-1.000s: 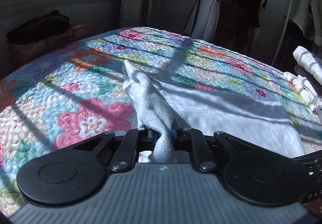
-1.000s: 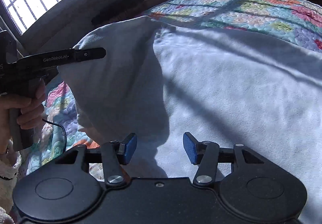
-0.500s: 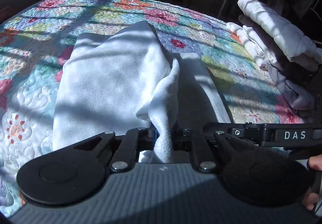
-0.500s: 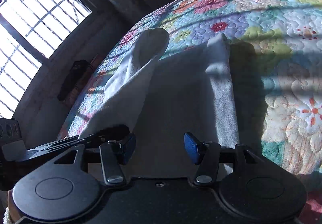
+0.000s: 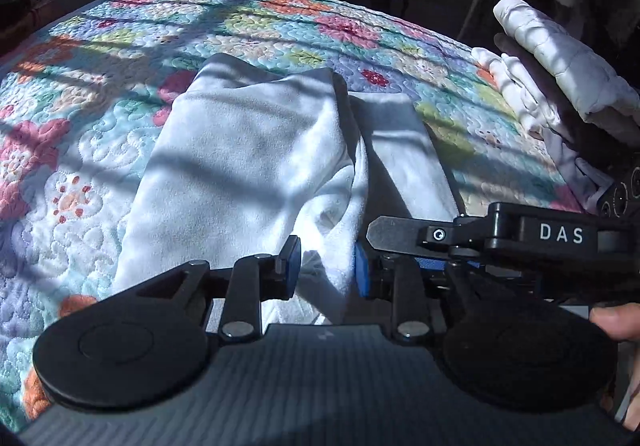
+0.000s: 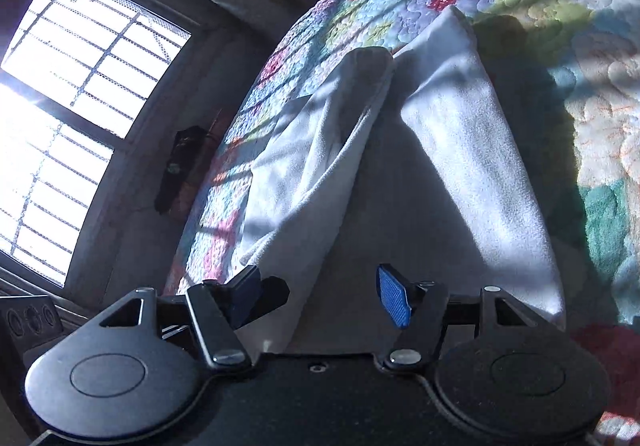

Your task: Fold clothes

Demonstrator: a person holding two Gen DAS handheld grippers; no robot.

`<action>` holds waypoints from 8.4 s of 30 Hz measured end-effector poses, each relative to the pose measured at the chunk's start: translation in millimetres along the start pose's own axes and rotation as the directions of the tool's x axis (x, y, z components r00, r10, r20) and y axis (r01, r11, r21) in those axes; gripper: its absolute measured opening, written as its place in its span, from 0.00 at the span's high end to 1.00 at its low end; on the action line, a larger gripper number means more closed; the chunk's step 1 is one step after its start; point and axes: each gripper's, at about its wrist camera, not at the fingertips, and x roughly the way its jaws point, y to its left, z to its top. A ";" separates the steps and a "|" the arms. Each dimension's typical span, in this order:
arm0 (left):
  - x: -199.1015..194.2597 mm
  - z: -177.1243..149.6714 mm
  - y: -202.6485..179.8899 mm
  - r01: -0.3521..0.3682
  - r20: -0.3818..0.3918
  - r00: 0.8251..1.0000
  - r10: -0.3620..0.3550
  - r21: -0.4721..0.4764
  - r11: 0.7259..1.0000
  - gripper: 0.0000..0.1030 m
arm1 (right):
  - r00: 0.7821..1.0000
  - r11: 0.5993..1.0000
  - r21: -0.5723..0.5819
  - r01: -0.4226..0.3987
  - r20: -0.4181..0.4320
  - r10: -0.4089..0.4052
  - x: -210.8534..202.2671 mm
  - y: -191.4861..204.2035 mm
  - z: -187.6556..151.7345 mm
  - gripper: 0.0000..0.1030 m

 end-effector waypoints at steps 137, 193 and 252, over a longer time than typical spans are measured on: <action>108.4 121.1 29.3 -0.129 0.085 0.988 0.126 0.033 0.991 0.57 | 0.978 0.939 -0.300 0.167 -0.067 -0.195 73.1 -42.0 224.8 0.80; 87.3 99.7 -4.0 -0.082 0.250 0.965 0.075 0.017 0.996 0.60 | 0.986 0.819 -0.548 0.167 0.087 -0.143 42.1 16.5 185.0 0.94; 91.0 105.7 90.7 -0.019 0.086 0.996 0.036 -0.193 0.981 0.33 | 0.896 0.830 -0.352 0.434 0.069 -0.439 19.8 -35.6 222.0 0.57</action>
